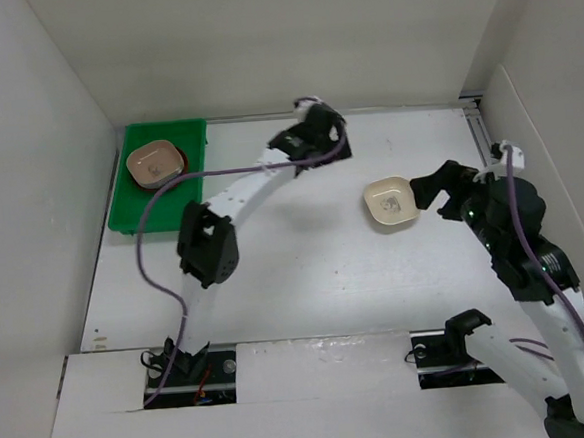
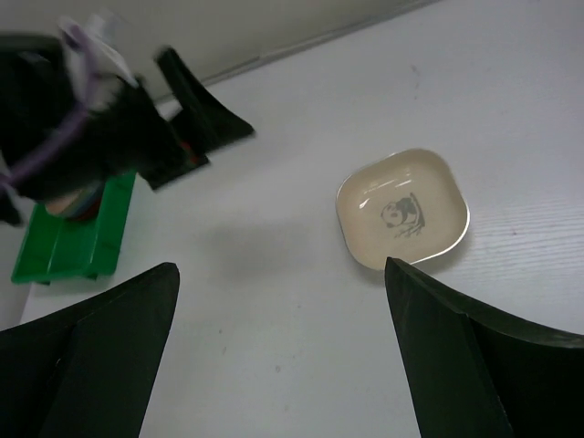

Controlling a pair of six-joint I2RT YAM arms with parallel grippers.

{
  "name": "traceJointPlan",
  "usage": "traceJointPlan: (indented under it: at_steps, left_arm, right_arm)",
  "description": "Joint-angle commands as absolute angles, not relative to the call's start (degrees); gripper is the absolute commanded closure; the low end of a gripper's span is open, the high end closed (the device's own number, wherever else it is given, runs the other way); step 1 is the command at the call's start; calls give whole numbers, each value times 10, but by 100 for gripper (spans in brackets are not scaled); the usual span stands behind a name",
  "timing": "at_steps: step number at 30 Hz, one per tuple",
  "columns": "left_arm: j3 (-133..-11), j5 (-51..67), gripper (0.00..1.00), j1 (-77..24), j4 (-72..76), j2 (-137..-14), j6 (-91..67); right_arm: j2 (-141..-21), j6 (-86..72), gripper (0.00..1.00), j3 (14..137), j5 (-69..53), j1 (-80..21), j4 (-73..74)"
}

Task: Place the plates into the plastic bin on the countertop

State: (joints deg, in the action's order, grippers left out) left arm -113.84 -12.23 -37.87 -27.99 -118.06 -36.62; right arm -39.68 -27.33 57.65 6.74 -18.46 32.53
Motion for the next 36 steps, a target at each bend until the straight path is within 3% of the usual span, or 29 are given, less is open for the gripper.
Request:
traceJointPlan:
  at_steps: [1,9,12,13,16,20,21,24,25,31,36]
  left_arm:
    - [-1221,-142,1,-457,-319,-1242,-402]
    - [-1229,-131,1,-509,-277,-1329,-457]
    - [-1251,-125,11,-509,-277,-1367,-463]
    - [-1269,-125,24,-509,-286,-1388,-463]
    - [-1288,-138,45,-509,-305,-1408,-470]
    - [-1288,-143,48,-509,-313,-1428,-470]
    - [-1288,-143,59,-509,-313,-1428,-470]
    - [-1294,-149,80,-509,-320,-1433,-463]
    - [-1294,-160,100,-509,-330,-1433,-463]
    - [-1250,-202,100,-432,-332,-1307,-424]
    - [-1255,-88,100,-268,-318,-1223,-304]
  right_arm:
    - [-362,-311,0,624,191,-189,375]
    - [-313,-311,0,642,202,-189,412]
    - [-308,-300,0,642,184,-189,412]
    - [-302,-300,0,642,177,-189,412]
    - [-294,-294,0,642,171,-189,407]
    - [-289,-294,0,648,160,-189,407]
    - [-289,-294,0,648,160,-189,407]
    - [-289,-294,0,648,155,-189,401]
    - [-289,-294,0,648,149,-189,401]
    - [-284,-274,0,604,97,-189,358]
    - [-313,-261,0,556,35,-189,313]
